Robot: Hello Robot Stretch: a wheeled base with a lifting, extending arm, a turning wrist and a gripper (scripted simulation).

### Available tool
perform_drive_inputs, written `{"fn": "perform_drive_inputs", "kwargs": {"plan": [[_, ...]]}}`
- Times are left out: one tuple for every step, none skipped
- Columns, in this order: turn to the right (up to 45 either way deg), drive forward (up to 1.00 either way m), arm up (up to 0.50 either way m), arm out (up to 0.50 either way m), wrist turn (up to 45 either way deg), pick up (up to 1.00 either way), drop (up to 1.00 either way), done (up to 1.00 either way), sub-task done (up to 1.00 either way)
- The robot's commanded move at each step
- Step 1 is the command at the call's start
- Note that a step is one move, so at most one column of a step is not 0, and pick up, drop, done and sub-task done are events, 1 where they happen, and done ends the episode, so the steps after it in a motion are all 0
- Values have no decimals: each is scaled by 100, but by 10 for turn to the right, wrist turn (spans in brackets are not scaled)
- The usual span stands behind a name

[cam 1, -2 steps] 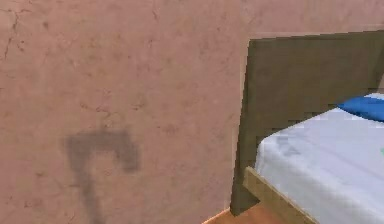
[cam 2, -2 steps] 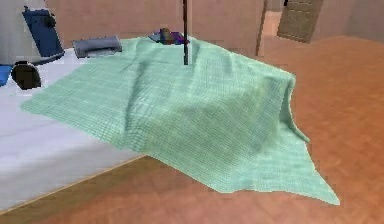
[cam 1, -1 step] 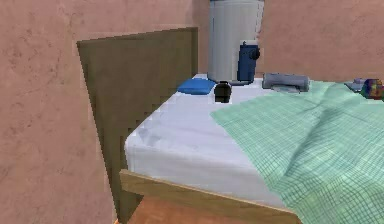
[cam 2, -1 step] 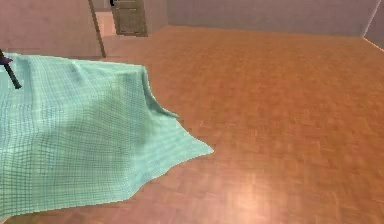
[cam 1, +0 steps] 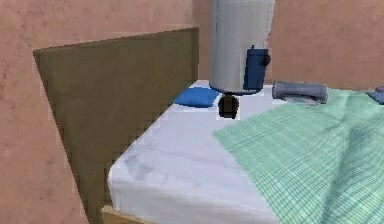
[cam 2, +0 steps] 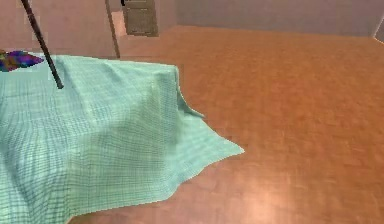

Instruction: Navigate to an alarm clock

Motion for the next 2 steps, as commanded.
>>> {"fn": "perform_drive_inputs", "kwargs": {"plan": [[90, 0, 0, 0, 0, 0, 0, 0, 0], [0, 0, 0, 0, 0, 0, 0, 100, 0]]}}
